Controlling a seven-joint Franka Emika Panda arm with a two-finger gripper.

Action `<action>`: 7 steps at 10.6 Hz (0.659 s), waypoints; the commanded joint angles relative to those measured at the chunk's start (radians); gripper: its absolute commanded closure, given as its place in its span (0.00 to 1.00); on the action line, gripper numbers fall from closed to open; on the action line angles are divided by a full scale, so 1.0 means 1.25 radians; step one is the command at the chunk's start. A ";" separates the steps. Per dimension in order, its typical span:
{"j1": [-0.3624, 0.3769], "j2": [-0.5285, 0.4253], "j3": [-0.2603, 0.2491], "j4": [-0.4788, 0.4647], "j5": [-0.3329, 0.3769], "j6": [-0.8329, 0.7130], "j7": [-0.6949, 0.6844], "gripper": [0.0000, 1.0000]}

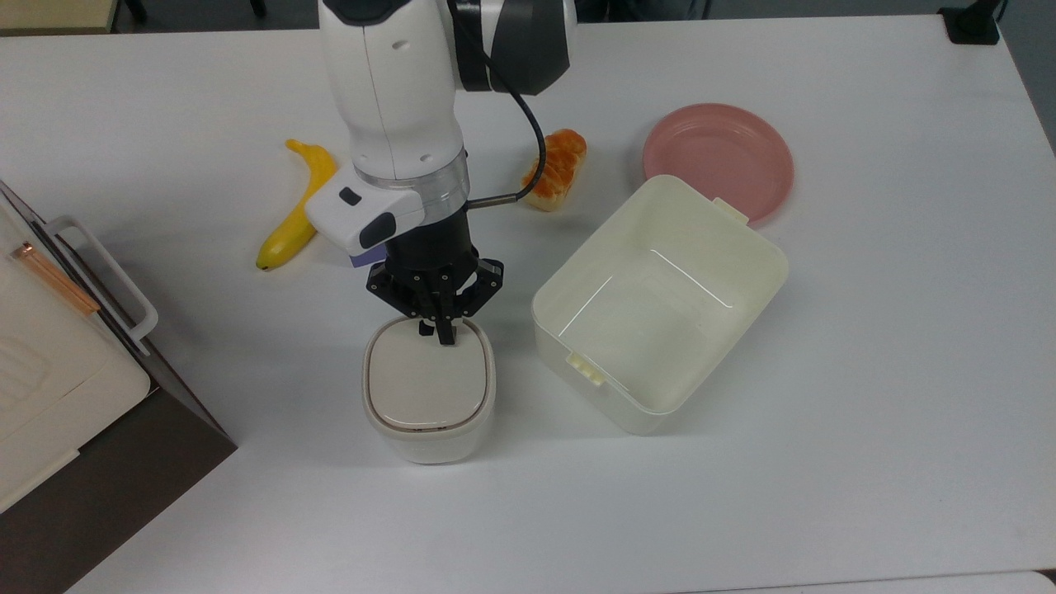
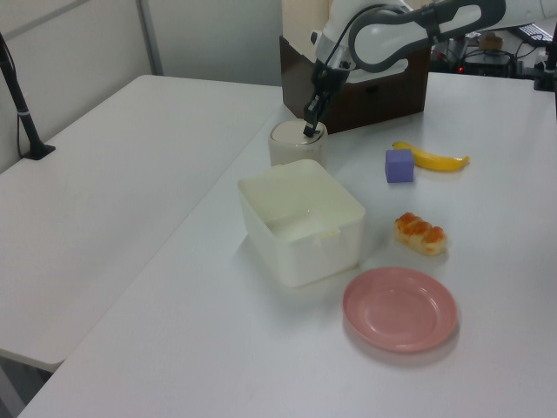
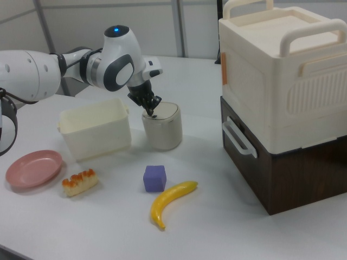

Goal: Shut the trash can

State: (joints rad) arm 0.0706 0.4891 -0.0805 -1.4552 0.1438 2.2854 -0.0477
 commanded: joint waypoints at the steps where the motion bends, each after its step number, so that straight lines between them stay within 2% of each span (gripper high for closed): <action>1: 0.005 0.007 -0.008 -0.020 -0.033 0.034 -0.020 1.00; 5: 0.010 0.014 -0.008 -0.071 -0.054 0.036 -0.020 1.00; 7: 0.010 0.003 -0.008 -0.064 -0.045 0.033 -0.010 1.00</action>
State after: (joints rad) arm 0.0716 0.4928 -0.0783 -1.4629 0.0946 2.3011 -0.0523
